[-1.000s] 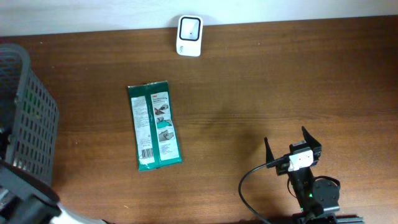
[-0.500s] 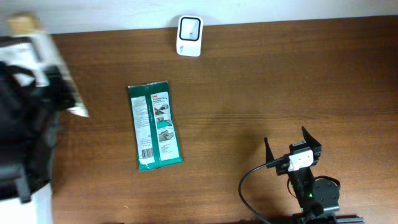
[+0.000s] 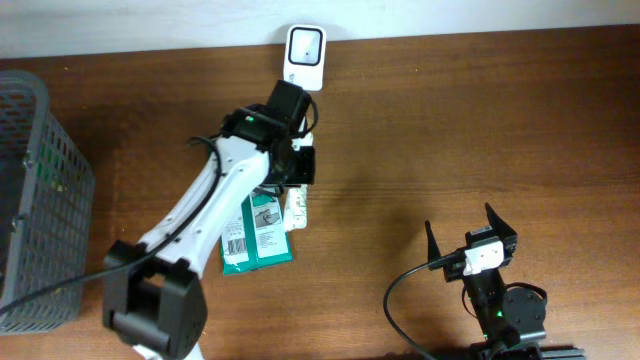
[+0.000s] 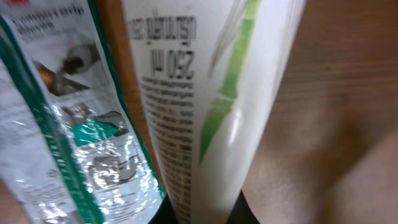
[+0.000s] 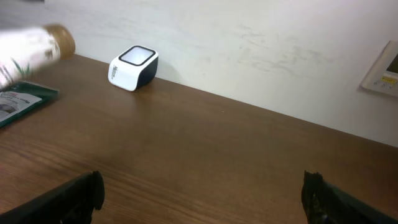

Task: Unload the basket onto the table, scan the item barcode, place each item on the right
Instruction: 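Place the white tube on the table right of the glove pack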

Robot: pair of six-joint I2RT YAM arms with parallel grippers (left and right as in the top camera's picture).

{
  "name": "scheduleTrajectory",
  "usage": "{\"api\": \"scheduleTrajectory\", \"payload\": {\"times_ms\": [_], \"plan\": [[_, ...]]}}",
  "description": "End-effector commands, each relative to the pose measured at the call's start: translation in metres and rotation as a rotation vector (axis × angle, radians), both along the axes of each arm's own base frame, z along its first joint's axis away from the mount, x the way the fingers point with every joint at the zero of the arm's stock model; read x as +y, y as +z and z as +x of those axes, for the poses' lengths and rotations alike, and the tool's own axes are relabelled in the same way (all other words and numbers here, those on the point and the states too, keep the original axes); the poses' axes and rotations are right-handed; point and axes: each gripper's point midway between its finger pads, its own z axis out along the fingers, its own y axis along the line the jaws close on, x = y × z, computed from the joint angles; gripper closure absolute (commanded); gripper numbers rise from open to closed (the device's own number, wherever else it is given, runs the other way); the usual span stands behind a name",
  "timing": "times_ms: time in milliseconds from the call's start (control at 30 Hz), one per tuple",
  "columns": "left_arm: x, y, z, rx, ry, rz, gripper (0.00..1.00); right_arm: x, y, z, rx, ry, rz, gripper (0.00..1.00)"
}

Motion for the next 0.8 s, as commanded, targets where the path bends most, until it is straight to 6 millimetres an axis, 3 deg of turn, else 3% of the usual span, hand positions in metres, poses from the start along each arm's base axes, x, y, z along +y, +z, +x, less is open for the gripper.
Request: {"api": "scheduleTrajectory", "payload": {"times_ms": [0, 67, 133, 333, 433, 533, 567, 600, 667, 733, 767], "plan": [[-0.018, -0.031, -0.008, 0.07, 0.131, 0.047, 1.0, 0.003, -0.002, -0.001, 0.006, 0.016, 0.01, 0.02], [-0.015, -0.048, -0.014, 0.052, 0.242, 0.177, 1.0, 0.003, -0.002, -0.001, 0.006, 0.016, 0.01, 0.02], [-0.024, -0.057, -0.021, 0.04, 0.269, 0.216, 1.0, 0.003, -0.002, -0.001, 0.006, 0.016, 0.01, 0.02], [-0.043, -0.076, -0.025, -0.08, 0.202, 0.353, 1.0, 0.003, -0.002, -0.001, 0.006, 0.016, 0.01, 0.02], [-0.039, -0.092, -0.026, -0.065, 0.242, 0.383, 1.0, 0.003, -0.002, -0.001, 0.006, 0.016, 0.01, 0.02], [-0.031, -0.091, -0.021, -0.073, 0.26, 0.393, 0.99, 0.003, -0.002, -0.001, 0.006, 0.016, 0.01, 0.02], [-0.03, -0.091, -0.019, -0.078, 0.265, 0.396, 0.74, 0.003, -0.002, -0.001, 0.006, 0.016, 0.01, 0.02], [-0.03, -0.091, -0.017, -0.083, 0.266, 0.392, 0.57, 0.003, -0.002, -0.001, 0.006, 0.016, 0.01, 0.02], [-0.028, -0.084, -0.011, -0.117, 0.264, 0.408, 0.37, 0.003, -0.002, -0.001, 0.006, 0.016, 0.01, 0.02], [-0.025, -0.05, 0.0, -0.176, 0.233, 0.436, 0.13, 0.003, -0.002, -0.001, 0.006, 0.016, 0.01, 0.02], [-0.023, -0.022, 0.007, -0.231, 0.244, 0.44, 0.05, 0.003, -0.002, -0.001, 0.006, 0.016, 0.01, 0.02]]}}
